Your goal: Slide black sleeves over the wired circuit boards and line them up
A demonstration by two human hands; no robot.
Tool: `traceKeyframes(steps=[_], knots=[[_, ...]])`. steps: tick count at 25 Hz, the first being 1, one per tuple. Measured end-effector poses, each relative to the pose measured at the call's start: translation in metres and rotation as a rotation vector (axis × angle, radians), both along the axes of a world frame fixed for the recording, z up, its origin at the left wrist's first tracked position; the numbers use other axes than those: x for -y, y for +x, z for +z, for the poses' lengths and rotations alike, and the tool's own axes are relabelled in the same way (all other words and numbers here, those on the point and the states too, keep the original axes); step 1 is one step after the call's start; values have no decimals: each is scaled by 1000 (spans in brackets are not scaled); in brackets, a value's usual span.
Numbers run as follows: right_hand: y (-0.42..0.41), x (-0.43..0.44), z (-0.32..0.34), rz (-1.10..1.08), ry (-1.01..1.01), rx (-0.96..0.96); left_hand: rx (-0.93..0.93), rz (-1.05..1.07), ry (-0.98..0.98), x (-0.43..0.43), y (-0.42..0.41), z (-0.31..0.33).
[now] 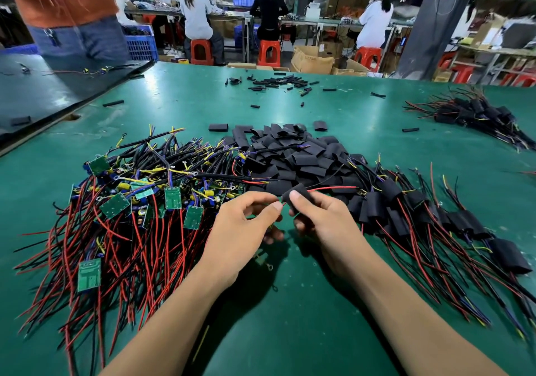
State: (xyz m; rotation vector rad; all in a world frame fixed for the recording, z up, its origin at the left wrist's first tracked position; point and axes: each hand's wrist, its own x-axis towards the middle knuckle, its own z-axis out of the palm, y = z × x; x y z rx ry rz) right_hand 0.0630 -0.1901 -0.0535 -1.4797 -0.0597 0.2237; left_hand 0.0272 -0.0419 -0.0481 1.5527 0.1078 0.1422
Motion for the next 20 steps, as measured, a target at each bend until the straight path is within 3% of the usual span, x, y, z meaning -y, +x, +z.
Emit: traceKeyframes(steps=[6, 16, 20], knots=[[10, 7, 5, -110, 218, -50, -80, -88, 54, -5, 0, -2], [10, 2, 4, -39, -23, 86, -41, -156, 23, -1, 0, -1], [10, 4, 5, 54, 100, 54, -47, -138, 20, -2, 0, -1]])
